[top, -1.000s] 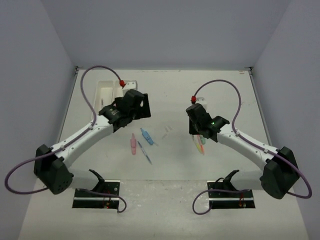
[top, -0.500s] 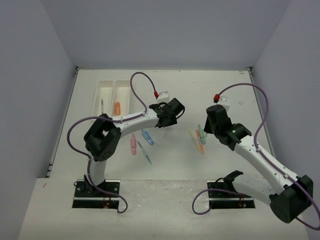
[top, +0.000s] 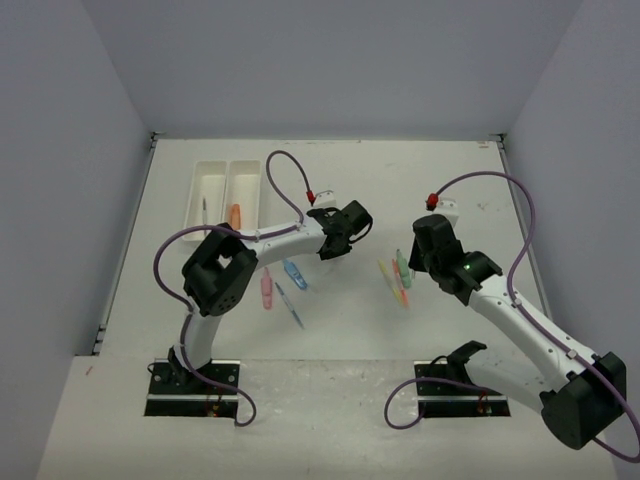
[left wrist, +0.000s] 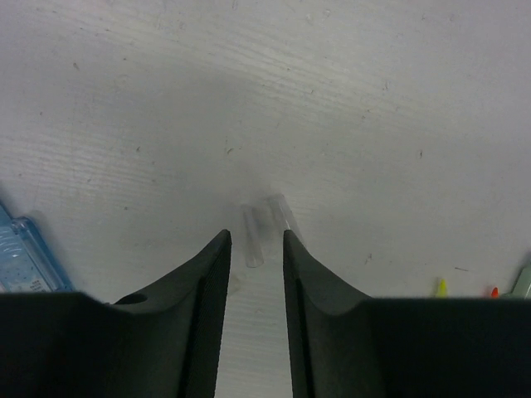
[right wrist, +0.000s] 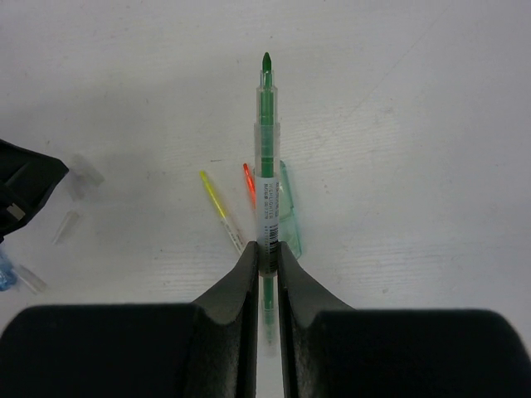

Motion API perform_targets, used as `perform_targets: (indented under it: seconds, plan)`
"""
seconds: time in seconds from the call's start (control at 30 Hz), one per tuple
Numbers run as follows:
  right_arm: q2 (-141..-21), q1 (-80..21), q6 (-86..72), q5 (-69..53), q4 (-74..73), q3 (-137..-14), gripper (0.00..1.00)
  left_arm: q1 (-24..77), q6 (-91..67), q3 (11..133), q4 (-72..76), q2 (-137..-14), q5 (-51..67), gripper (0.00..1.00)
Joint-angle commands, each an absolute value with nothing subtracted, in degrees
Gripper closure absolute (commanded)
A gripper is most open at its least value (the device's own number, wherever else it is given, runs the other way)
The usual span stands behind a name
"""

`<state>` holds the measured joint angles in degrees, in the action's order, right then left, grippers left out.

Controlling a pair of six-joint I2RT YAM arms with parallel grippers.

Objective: Sort the stationery into containers
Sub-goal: Pick up the pen cap from the center of the board.

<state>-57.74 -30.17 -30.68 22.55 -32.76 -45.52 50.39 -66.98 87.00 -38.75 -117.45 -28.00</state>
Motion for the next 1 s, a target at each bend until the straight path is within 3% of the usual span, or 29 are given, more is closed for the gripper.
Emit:
perform_targets:
  seconds: [0.0,0.67,0.87,0.97]
  plan:
    - [-57.5,-29.9,-30.0,22.0,-30.5,-45.3,1.00,50.4,-69.2,88.4,-39.6,-118.5,-30.6,0.70]
    - [-55.8,-29.9,-29.1,20.4,-29.4,-44.7,1.00,50.4,-68.2,89.0,-38.9,-122.1,-29.4,0.84]
    - [-55.2,-29.9,-28.6,19.1,-28.7,-44.3,1.00,49.9,-68.4,88.4,-39.1,-121.9,-29.5,1.00]
    - [-54.1,-29.9,-27.2,16.5,-26.7,-43.5,1.00,49.5,-68.5,87.2,-38.8,-119.7,-30.7,1.00]
